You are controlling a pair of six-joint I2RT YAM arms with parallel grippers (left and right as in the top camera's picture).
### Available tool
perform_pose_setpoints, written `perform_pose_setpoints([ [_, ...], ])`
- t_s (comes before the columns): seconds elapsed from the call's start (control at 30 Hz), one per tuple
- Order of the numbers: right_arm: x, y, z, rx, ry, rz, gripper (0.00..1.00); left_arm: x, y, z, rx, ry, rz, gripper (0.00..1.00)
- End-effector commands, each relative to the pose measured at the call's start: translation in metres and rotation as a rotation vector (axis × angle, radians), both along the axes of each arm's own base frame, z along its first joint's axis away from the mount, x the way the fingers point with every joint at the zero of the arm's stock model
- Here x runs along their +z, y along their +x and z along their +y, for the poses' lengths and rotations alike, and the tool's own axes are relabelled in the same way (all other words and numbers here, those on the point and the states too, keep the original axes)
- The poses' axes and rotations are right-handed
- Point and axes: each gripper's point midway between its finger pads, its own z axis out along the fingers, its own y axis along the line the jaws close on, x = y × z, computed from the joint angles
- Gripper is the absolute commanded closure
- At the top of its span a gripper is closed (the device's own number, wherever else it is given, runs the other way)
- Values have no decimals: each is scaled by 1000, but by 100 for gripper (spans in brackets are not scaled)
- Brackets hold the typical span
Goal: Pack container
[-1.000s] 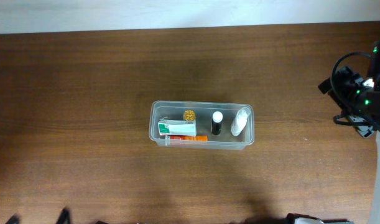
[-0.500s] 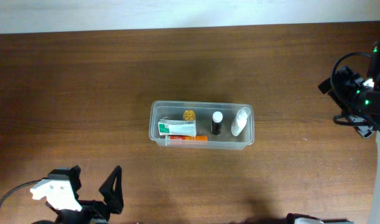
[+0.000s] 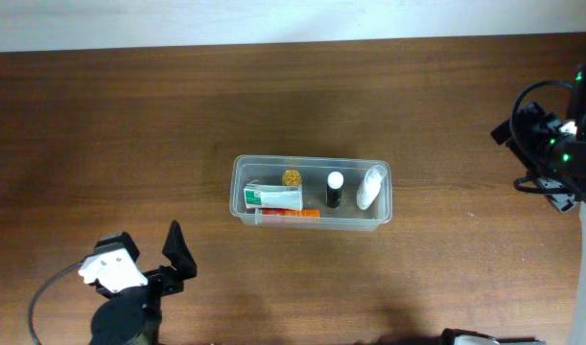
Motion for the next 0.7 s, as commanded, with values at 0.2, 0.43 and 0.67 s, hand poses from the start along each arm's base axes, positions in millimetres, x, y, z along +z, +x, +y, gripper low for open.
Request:
perform_pose_setpoints([
  [0.2, 0, -1, -4, -14, -10, 4, 1, -57, -1, 8, 16, -51, 14, 0],
  [0.43, 0, -1, -4, -14, -10, 4, 1, -87, 2, 8, 22, -44, 81, 0],
  [0.67, 0, -1, -4, -14, -10, 4, 1, -103, 2, 8, 24, -39, 117, 1],
])
